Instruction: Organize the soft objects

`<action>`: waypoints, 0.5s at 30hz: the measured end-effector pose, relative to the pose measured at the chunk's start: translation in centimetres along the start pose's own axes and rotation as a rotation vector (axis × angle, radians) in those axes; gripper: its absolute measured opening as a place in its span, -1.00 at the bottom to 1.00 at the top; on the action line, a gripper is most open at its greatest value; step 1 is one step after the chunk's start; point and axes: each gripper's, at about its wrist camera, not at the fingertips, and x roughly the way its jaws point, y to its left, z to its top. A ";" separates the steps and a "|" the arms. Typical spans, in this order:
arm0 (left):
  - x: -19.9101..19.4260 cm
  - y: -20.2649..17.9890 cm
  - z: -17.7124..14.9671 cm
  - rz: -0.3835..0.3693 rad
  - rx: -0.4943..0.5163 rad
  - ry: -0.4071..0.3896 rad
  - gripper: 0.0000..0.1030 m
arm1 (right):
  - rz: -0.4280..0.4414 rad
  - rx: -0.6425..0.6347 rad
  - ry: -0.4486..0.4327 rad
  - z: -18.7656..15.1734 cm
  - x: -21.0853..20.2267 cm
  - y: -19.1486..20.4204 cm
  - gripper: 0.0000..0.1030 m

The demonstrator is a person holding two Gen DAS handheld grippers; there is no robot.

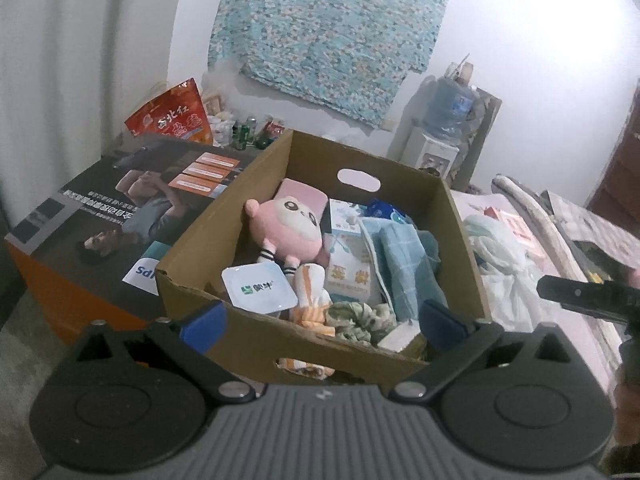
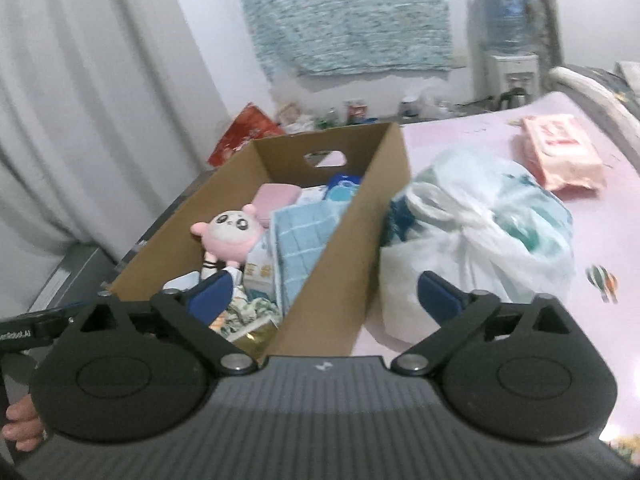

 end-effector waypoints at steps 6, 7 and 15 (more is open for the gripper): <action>-0.7 -1.0 -0.6 0.034 0.023 0.000 1.00 | -0.125 -0.064 -0.035 -1.3 -0.8 1.6 0.98; -0.9 -1.1 -0.6 0.039 0.028 0.001 1.00 | -0.137 -0.084 -0.039 -1.4 -0.9 1.9 0.98; -1.8 -3.0 -0.8 0.139 0.079 -0.012 1.00 | -0.286 -0.217 -0.137 -2.1 -3.7 4.6 0.98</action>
